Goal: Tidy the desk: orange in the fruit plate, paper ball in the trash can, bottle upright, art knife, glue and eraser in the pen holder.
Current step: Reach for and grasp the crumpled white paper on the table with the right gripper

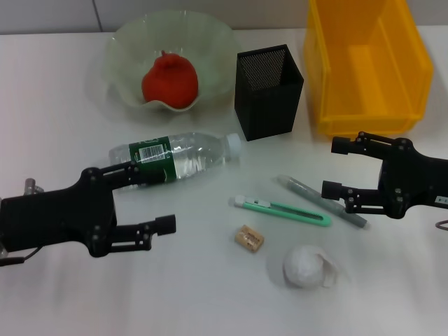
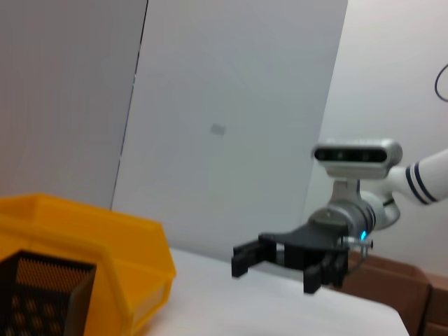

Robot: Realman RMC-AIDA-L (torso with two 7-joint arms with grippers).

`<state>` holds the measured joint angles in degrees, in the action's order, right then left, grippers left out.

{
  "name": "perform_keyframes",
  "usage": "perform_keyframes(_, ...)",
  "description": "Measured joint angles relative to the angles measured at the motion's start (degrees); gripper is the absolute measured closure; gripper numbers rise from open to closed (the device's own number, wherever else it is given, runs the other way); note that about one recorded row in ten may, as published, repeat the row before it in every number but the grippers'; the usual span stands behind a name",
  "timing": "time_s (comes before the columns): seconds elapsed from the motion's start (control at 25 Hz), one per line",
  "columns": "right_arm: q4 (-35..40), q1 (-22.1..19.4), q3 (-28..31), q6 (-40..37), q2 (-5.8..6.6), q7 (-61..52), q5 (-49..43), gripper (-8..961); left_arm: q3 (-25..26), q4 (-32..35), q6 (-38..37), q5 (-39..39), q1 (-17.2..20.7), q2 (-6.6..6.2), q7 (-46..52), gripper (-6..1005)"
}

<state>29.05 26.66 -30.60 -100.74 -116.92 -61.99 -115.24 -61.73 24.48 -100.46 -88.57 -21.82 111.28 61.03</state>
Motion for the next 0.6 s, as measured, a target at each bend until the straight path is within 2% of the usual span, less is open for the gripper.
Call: perform_keyframes(0.6, -0.1, -0.5, 0.0, -0.3, -0.03, -0.1, -0.1, 126, -0.3, 0.0, -0.3, -2.1, 0.2, -0.18, 0.0, 184)
